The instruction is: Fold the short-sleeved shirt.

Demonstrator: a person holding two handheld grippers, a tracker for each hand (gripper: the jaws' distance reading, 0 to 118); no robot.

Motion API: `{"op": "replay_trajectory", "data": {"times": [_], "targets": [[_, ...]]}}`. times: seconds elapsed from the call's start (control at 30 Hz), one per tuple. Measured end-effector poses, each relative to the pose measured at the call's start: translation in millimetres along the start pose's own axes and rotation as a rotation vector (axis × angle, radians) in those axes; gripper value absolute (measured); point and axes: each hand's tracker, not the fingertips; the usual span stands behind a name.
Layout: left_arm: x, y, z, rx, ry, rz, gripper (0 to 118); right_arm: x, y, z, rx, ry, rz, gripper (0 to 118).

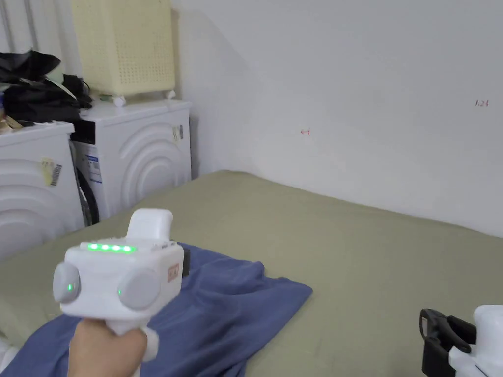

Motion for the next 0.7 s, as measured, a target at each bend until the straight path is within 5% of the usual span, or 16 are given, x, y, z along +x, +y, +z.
{"op": "replay_trajectory", "data": {"times": [0.4, 0.43, 0.47, 0.5, 0.53, 0.7], "targets": [[16.8, 16.3, -226.3, -0.566, -0.211, -0.064, 2, 55.0, -58.5, -28.6, -0.167, -0.104, -0.049, 1], [17.9, 10.9, -237.2, -0.605, -0.224, -0.052, 17, 58.1, -63.4, -31.6, -0.184, -0.104, -0.053, 1], [17.6, 5.2, -248.8, -0.630, -0.234, -0.019, 49, 61.4, -68.3, -33.9, -0.201, -0.108, -0.055, 1], [18.2, 0.0, -256.9, -0.663, -0.250, -0.007, 98, 63.3, -71.6, -34.6, -0.208, -0.111, -0.061, 1], [19.6, -7.6, -265.9, -0.698, -0.256, -0.008, 117, 65.9, -75.5, -35.5, -0.220, -0.107, -0.067, 1], [37.3, -27.1, -264.5, -0.680, -0.272, -0.029, 118, 72.4, -82.2, -33.5, -0.246, -0.102, -0.087, 1]]}}
